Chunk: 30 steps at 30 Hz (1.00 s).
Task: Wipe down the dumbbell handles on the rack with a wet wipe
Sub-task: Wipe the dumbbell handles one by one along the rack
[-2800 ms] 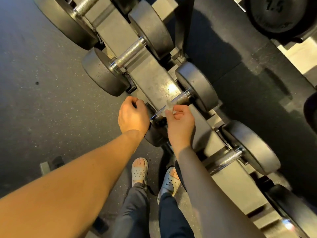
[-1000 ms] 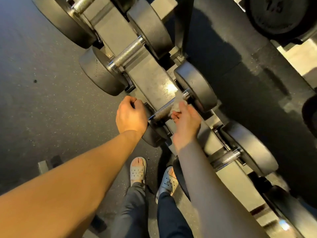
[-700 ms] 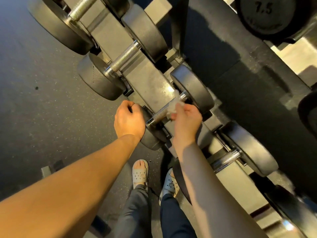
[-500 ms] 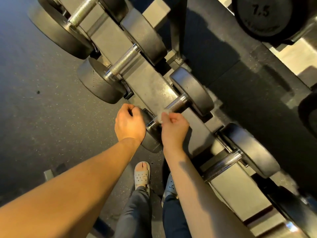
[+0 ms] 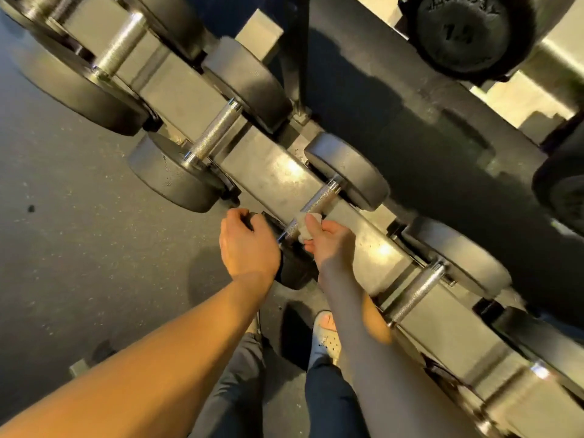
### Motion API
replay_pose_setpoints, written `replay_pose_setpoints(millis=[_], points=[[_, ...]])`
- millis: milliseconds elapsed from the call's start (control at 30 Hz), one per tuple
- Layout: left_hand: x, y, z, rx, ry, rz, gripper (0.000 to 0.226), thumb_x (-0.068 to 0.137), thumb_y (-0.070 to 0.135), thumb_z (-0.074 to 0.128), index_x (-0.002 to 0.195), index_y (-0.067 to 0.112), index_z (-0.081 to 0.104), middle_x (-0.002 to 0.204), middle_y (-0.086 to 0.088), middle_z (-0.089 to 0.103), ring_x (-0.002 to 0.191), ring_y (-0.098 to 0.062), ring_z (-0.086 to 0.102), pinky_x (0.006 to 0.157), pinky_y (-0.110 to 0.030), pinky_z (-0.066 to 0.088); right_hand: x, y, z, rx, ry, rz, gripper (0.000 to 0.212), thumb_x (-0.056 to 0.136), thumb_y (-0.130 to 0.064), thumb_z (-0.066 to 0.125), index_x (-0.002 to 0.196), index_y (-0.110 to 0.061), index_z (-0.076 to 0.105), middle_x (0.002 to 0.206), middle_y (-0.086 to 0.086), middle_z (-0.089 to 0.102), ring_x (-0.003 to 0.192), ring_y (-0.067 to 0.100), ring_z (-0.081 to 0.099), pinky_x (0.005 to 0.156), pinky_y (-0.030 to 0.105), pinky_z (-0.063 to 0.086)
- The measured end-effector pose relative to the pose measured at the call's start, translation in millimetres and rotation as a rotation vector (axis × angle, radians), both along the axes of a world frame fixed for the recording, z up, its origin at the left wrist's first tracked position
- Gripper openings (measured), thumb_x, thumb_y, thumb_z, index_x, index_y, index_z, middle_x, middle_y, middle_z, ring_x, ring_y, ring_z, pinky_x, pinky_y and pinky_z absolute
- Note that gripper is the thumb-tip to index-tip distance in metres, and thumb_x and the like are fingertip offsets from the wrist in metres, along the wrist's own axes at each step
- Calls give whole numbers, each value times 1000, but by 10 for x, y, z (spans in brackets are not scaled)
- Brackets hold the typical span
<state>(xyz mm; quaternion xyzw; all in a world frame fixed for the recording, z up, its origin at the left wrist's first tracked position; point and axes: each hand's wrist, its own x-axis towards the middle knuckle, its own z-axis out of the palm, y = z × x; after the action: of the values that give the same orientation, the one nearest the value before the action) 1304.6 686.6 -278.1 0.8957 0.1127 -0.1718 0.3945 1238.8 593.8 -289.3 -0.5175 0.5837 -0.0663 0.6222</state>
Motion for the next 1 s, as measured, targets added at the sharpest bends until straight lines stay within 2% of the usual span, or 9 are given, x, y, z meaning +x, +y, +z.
replay_pose_setpoints(millis=[100, 200, 267, 400, 500, 567, 700, 833, 1000], points=[[19, 21, 28, -19, 15, -19, 32, 85, 46, 38, 103, 25, 53, 102, -3, 60, 96, -30, 59, 87, -54, 52, -22, 131, -46, -120, 24, -2, 21, 96, -21, 70, 75, -23, 66, 74, -1, 69, 63, 2, 66, 54, 20, 52], [30, 26, 45, -26, 55, -50, 22, 92, 37, 45, 108, 24, 52, 109, -1, 56, 104, -30, 57, 95, -54, 49, -58, 157, -162, -234, 70, 83, 34, 96, -26, 67, 72, -3, 61, 66, 14, 58, 61, 17, 54, 59, 41, 48], [42, 39, 57, -22, 72, -85, 15, 96, 32, 48, 109, 23, 50, 110, 0, 53, 107, -30, 54, 97, -53, 47, -82, 133, -197, -208, 141, 130, 33, 98, -21, 65, 72, -6, 55, 68, 8, 49, 66, 16, 44, 64, 31, 39], [194, 147, 78, 31, 169, -281, 22, 96, 31, 56, 113, 21, 47, 115, -5, 52, 112, -31, 54, 97, -50, 47, -244, 100, -1, -156, 151, -109, 25, 102, -17, 58, 77, -14, 57, 70, 5, 51, 67, 17, 48, 68, 31, 45], [352, 275, 197, 24, -83, -541, 42, 94, 29, 64, 132, 18, 53, 122, -1, 55, 113, -19, 53, 93, -39, 49, -277, 146, 286, -173, 54, -202, 26, 102, -15, 57, 77, -10, 53, 64, 3, 45, 58, 9, 44, 59, 22, 43], [406, 268, 346, -106, -209, -739, 33, 95, 30, 64, 127, 23, 59, 111, 9, 60, 98, -8, 58, 81, -32, 51, -177, 219, 469, -162, -40, -167, 28, 102, -14, 57, 75, -10, 53, 65, 4, 45, 58, 10, 44, 60, 23, 42], [406, 78, 526, -290, 134, -977, 34, 97, 52, 59, 123, 33, 66, 108, 11, 66, 94, -4, 64, 83, -26, 54, 50, 284, 766, 107, -190, -224, 24, 106, -17, 50, 92, -12, 68, 80, 2, 73, 71, 11, 69, 66, 25, 55], [589, -26, 497, -356, 250, -835, 12, 96, 15, 70, 107, 18, 74, 102, -4, 73, 90, -18, 70, 87, -32, 58, 10, 100, 992, 253, -239, -175, 23, 107, -12, 45, 109, -6, 67, 83, 9, 73, 71, 21, 69, 65, 33, 56], [811, -152, 207, -303, 297, -605, 10, 93, 6, 70, 95, 14, 75, 98, -12, 74, 90, -30, 73, 92, -49, 59, -39, -384, 966, -711, 93, 67, 20, 103, -14, 49, 91, -14, 64, 82, 0, 63, 74, 11, 61, 68, 22, 49]])
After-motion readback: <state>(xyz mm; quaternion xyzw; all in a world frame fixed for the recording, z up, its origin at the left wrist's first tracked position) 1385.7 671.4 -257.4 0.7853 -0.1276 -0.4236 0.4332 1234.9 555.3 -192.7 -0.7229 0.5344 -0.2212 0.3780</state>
